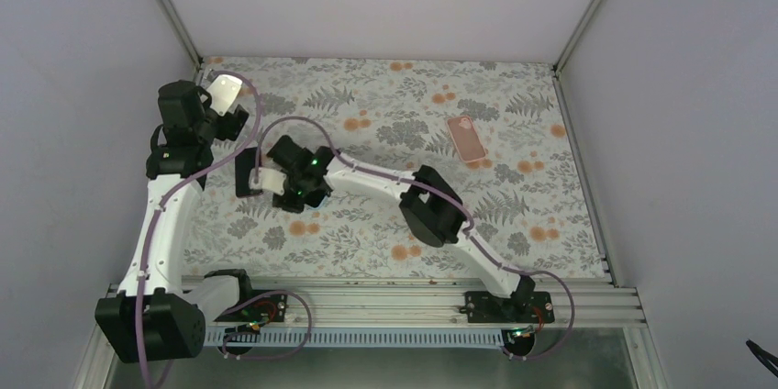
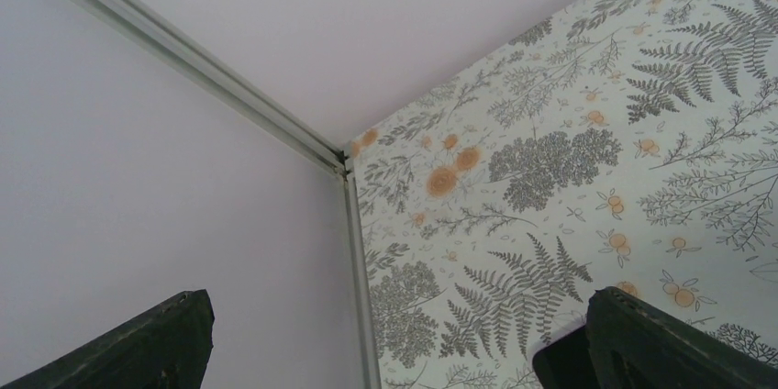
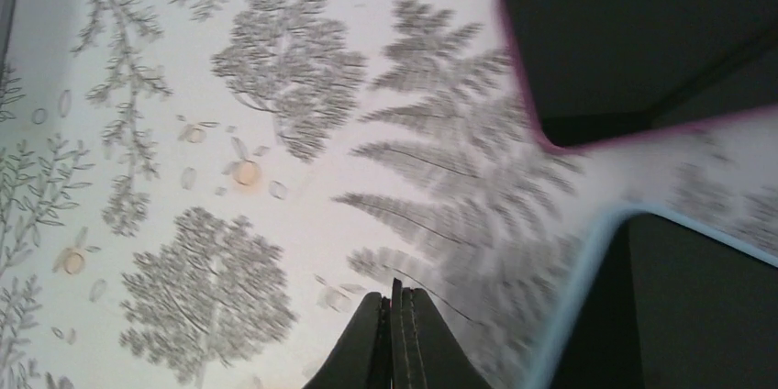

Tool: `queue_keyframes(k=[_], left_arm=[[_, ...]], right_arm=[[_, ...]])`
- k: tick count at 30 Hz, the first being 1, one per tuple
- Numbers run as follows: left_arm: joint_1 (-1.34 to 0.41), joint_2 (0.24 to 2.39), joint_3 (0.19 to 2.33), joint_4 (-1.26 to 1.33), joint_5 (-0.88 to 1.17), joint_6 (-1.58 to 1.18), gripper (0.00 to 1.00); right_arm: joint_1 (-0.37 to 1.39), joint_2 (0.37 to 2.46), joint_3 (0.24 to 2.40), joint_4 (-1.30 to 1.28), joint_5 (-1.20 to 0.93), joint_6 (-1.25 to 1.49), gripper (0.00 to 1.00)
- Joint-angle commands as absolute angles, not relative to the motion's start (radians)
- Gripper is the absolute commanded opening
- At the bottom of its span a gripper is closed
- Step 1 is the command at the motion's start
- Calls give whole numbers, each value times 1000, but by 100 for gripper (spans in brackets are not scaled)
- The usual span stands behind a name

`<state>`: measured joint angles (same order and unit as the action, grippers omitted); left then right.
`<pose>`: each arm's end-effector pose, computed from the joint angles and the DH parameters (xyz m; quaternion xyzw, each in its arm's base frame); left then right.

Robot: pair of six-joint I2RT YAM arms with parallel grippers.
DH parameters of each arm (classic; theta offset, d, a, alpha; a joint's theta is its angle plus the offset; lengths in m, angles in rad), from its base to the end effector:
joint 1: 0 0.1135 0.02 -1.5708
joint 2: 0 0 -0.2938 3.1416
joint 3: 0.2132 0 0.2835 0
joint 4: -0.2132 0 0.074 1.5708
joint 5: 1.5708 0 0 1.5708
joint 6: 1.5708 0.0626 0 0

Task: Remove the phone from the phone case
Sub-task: Adjust the phone at the center of the board.

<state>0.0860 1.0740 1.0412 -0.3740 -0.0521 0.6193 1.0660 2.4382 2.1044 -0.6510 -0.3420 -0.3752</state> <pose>0.2829 0.0277 0.3686 0.2062 0.8093 0.2102 0.5082 0.2713 0.5345 0.1586 -0.6594 0.6765 0.2497 0.2126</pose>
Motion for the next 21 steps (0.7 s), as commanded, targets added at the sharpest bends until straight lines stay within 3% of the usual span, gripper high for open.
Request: queue_keyframes(k=[1,12,21], left_arm=[[96,1043,1024,-352,-68,588,100],[115,959,954,-344,-105,626,100],[126,954,955,-349,-91,632,100]], right_arm=[[1112,2501,2154,-609,-299,-385,3],[1130,2634,2242,-541,-26,-398,3],[1062,2568,2120,-515,38,-394,3]])
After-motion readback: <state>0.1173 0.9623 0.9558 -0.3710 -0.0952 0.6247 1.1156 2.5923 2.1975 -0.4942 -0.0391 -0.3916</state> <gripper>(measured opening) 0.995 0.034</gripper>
